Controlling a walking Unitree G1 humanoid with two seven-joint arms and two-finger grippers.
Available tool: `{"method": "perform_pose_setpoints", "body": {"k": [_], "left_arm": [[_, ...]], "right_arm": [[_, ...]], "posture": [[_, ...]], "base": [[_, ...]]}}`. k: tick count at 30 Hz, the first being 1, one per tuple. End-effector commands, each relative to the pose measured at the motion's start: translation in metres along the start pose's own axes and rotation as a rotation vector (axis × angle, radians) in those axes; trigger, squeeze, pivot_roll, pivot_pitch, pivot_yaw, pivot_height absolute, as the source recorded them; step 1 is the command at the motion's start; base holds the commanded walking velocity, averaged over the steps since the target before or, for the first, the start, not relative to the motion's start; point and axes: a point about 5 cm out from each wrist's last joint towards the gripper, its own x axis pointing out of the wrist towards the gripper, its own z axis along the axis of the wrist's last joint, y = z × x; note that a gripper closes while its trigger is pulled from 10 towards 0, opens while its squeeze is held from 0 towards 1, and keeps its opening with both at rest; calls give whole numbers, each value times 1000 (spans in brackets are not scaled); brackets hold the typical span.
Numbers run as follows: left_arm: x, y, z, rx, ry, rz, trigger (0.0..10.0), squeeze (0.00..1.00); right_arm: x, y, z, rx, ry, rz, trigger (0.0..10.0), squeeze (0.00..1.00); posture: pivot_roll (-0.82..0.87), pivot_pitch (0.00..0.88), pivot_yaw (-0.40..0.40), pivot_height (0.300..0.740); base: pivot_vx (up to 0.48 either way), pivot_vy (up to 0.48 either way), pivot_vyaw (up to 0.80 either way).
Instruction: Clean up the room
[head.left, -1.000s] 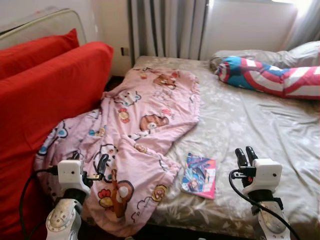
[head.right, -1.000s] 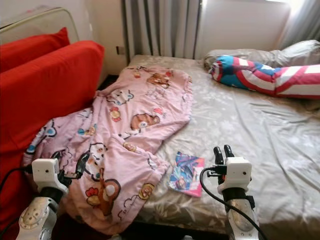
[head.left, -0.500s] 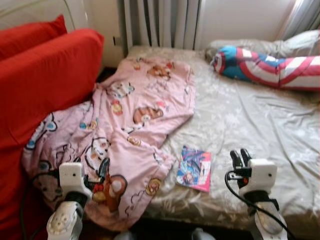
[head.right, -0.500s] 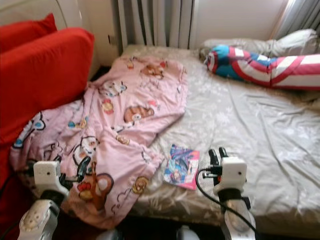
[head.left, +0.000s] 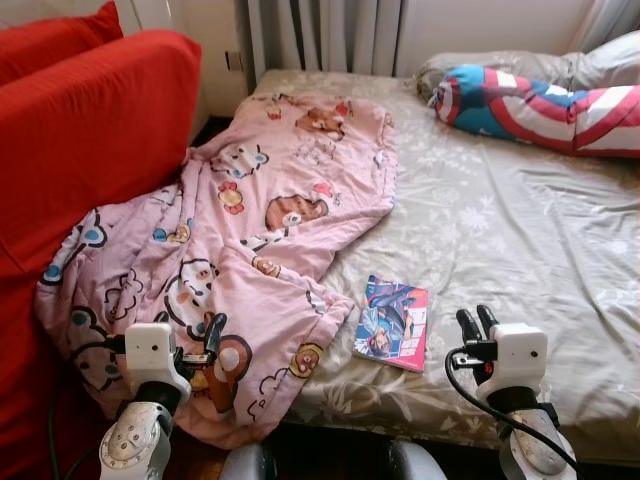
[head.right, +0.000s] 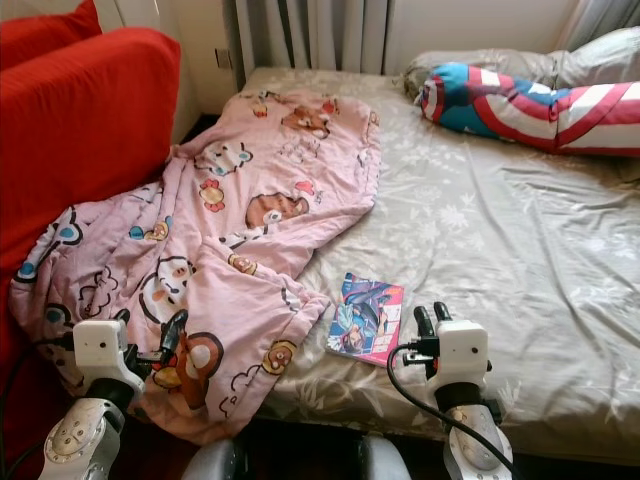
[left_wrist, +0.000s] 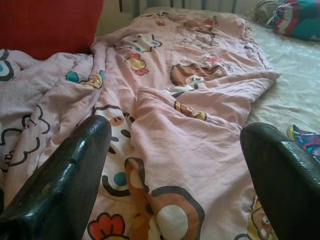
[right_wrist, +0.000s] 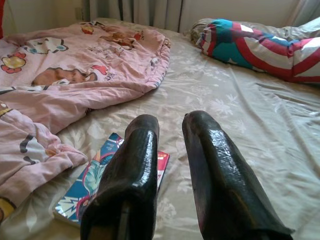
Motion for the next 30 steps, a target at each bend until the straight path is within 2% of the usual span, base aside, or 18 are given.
{"method": "perform_pose_setpoints", "body": {"k": [1, 7, 13, 25, 30], "left_arm": [[2, -3, 4, 7, -3, -12, 10000, 0], [2, 0, 5, 15, 6, -8, 10000, 0], [0, -2, 4, 13, 10, -7, 10000, 0], [-3, -5, 4, 17, 19, -30, 10000, 0], [-2, -4, 5, 22, 29, -31, 10000, 0]], "right_arm": [[0, 1, 3, -6, 0, 9, 10000, 0], [1, 2, 3, 2, 17, -1, 10000, 0], [0, 6, 3, 2, 6, 26, 10000, 0], [-2, 13, 3, 35, 10, 49, 10000, 0], [0, 16, 4, 42, 11, 61, 10000, 0]], "posture": [[-56, 100, -3, 620], [-59, 139, 3, 620], [-58, 126, 2, 591], [-48, 114, 5, 591], [-47, 141, 2, 591]], "base": [[0, 0, 0], [0, 0, 0], [0, 0, 0], [0, 0, 0], [0, 0, 0]]}}
